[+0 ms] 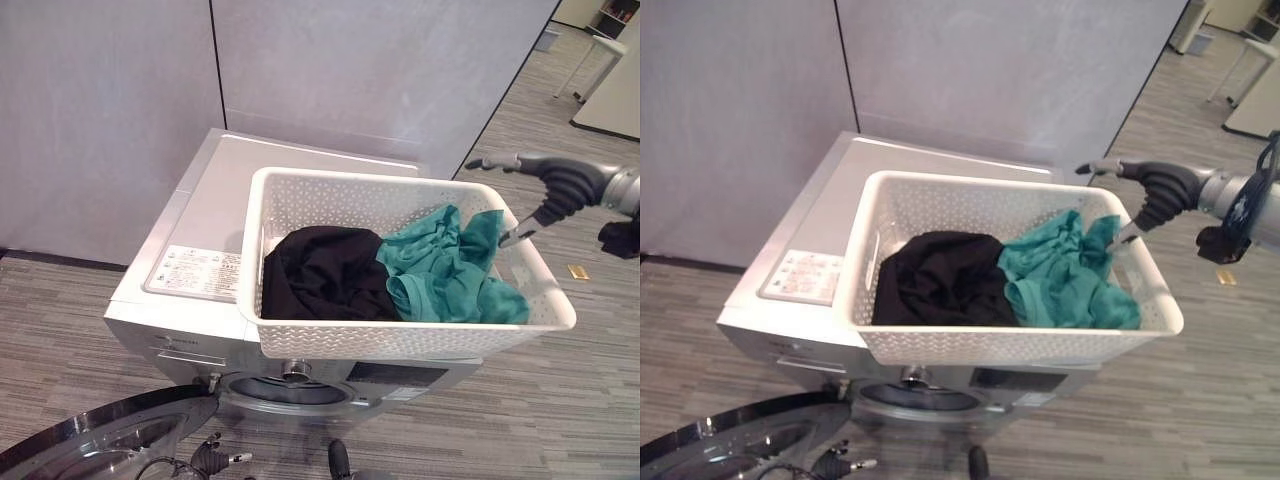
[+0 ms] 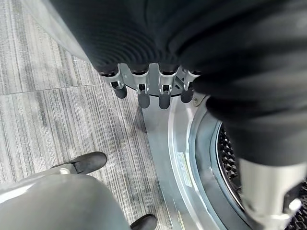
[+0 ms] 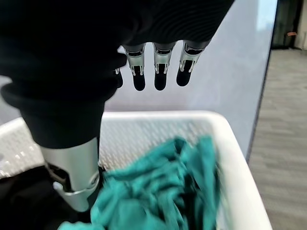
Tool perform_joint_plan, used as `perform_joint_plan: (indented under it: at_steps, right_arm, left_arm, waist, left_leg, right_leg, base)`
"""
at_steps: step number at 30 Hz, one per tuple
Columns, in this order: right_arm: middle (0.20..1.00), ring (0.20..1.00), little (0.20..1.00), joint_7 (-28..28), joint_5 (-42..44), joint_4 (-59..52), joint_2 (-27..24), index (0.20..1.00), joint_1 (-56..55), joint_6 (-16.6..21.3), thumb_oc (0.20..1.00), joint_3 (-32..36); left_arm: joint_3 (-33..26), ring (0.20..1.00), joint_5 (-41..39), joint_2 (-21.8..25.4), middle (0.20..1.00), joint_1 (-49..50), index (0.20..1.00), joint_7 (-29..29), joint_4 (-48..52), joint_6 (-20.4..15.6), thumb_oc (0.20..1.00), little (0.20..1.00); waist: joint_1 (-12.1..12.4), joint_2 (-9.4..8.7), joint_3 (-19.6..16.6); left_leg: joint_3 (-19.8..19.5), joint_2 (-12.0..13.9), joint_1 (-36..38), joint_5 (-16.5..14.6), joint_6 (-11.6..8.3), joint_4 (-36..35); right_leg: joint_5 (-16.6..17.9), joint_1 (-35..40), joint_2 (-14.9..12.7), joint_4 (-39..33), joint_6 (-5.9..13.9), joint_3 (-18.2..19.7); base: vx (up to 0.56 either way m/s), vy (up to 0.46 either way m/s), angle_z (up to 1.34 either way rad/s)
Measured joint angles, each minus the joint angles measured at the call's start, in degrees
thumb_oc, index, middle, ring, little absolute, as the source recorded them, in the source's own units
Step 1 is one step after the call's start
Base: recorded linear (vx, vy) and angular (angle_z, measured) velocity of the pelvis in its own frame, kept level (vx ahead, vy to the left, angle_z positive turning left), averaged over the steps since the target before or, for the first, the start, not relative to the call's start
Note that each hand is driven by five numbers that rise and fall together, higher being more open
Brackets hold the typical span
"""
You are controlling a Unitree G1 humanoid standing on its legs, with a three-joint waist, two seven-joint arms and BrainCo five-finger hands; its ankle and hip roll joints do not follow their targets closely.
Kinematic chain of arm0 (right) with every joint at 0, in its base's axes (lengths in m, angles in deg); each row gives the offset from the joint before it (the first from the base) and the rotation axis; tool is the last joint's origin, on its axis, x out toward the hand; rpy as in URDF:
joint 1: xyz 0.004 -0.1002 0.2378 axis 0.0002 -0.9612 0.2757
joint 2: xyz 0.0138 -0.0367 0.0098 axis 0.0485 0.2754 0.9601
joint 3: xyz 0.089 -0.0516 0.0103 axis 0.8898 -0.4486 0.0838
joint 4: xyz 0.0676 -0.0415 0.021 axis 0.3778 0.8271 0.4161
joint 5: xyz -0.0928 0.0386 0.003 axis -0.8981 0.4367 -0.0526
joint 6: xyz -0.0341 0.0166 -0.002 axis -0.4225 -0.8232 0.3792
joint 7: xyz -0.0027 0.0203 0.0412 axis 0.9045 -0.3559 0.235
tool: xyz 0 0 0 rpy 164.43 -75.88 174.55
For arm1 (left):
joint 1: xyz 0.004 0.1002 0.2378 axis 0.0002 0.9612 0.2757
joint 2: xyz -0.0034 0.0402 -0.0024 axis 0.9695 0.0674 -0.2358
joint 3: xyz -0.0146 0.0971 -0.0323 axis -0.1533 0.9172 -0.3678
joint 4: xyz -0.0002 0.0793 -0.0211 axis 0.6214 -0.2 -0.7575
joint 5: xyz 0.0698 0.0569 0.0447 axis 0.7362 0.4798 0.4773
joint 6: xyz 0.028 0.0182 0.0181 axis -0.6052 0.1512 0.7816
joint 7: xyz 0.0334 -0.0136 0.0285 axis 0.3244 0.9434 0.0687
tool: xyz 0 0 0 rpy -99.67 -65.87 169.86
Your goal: Grab the laundry basket,head to the washer,open it,put in the laundry and shut it.
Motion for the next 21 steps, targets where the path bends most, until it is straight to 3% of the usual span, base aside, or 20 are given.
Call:
perform_joint_plan:
  at_steps: [7,21]
  right_arm:
    - [1.000,1.000,1.000,-1.38,-1.98,2.36,2.62,1.000,6.10,-0.21,1.000,-11.41]
    - [1.000,1.000,1.000,-4.02,-3.17,5.80,7.27,1.000,4.59,-1.23,1.000,-14.21]
  left_arm:
    - [0.10,1.000,-1.73,-0.10,1.000,-0.69,1.000,0.13,-1.29,-0.05,1.000,1.000]
    - [0.20,1.000,-2.07,0.13,1.000,-0.34,1.000,0.12,-1.30,-0.04,1.000,1.000]
  waist:
    - [0.63,-0.05,-0.07]
    - [1.79,-0.61,-0.23]
  left_leg:
    - [-0.07,-0.03,-0.07,0.00,0.00,0.00]
    - [-1.15,0.03,-1.19,0.17,-0.21,0.01]
  right_leg:
    - [0.26,0.01,-0.03,0.00,0.07,-0.02]
    - [0.27,-0.52,-0.15,0.00,0.04,-1.17]
  base:
    - [0.00,0.000,0.00]
    - [-0.01,-0.010,0.04]
